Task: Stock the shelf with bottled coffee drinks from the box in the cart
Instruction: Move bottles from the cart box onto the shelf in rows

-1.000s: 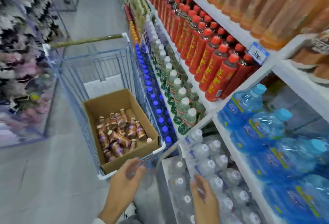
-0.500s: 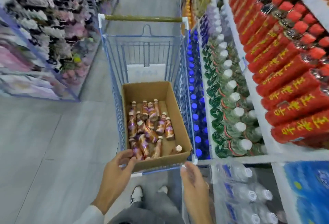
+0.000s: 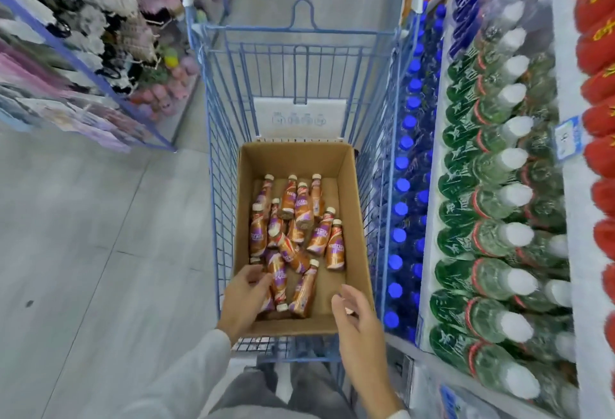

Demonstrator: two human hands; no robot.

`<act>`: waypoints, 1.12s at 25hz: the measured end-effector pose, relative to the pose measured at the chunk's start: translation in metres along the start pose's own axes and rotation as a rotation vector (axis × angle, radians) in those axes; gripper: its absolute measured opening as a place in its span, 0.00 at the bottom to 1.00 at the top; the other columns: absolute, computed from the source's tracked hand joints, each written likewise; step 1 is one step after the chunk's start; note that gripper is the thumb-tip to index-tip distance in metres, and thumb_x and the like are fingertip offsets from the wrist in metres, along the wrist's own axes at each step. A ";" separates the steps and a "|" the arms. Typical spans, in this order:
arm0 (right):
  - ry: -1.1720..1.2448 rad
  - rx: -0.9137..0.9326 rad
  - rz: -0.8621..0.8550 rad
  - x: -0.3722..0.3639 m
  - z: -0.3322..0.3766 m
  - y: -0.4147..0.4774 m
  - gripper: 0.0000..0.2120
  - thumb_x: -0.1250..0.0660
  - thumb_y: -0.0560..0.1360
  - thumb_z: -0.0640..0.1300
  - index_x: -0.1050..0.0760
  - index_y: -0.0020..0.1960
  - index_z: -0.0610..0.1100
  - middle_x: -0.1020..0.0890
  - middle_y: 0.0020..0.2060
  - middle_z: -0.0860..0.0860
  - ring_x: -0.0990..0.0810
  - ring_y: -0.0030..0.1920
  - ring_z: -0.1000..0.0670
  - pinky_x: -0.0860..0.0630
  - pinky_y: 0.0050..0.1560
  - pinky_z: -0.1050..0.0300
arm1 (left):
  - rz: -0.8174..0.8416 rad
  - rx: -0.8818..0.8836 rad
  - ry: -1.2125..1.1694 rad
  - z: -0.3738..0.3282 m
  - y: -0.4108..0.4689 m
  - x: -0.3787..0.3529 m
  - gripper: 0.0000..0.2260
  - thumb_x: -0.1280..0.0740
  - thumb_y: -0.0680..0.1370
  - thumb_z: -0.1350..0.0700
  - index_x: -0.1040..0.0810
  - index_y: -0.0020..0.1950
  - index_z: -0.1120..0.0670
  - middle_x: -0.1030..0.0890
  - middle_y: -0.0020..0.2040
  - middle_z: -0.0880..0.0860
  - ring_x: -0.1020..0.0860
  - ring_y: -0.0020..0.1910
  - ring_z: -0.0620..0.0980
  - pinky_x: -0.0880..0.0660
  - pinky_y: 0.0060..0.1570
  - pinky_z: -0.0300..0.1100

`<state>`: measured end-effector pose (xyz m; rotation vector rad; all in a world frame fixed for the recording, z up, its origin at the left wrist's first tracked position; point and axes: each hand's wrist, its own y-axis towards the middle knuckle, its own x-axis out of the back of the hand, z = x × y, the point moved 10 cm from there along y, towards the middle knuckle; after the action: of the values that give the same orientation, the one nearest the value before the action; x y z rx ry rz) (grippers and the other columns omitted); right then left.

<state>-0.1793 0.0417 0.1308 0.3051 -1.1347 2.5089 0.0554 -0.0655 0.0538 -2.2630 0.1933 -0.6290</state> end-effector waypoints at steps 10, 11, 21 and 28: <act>0.066 -0.202 0.008 0.019 -0.030 0.086 0.10 0.32 0.80 0.53 0.23 0.61 0.59 0.20 0.58 0.65 0.23 0.59 0.66 0.30 0.58 0.69 | -0.011 0.457 0.051 0.043 0.159 -0.138 0.25 0.35 0.82 0.45 0.26 0.71 0.63 0.21 0.67 0.63 0.21 0.65 0.63 0.23 0.61 0.51; 0.051 -0.197 -0.001 0.022 -0.031 0.093 0.10 0.31 0.79 0.52 0.22 0.61 0.59 0.20 0.57 0.66 0.23 0.58 0.67 0.30 0.59 0.68 | -0.095 0.494 0.087 0.044 0.165 -0.141 0.28 0.34 0.82 0.45 0.30 0.74 0.63 0.25 0.71 0.64 0.24 0.68 0.63 0.25 0.65 0.53; -0.230 -0.061 0.158 -0.027 0.018 0.184 0.15 0.36 0.81 0.59 0.26 0.65 0.56 0.22 0.59 0.62 0.23 0.62 0.56 0.25 0.61 0.55 | -0.230 0.304 -0.185 0.029 0.101 -0.089 0.25 0.28 0.78 0.43 0.28 0.73 0.47 0.21 0.66 0.54 0.24 0.66 0.57 0.26 0.63 0.47; -0.072 -0.370 0.219 -0.133 0.010 0.320 0.35 0.29 0.76 0.56 0.36 0.76 0.44 0.26 0.70 0.47 0.25 0.66 0.43 0.27 0.64 0.50 | -0.270 0.273 -0.424 0.038 0.029 -0.016 0.29 0.27 0.66 0.35 0.28 0.66 0.34 0.21 0.57 0.37 0.21 0.56 0.42 0.23 0.53 0.44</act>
<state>-0.1912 -0.1926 -0.1248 0.1776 -1.7103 2.4138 0.0622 -0.0559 0.0047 -2.1113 -0.3892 -0.2752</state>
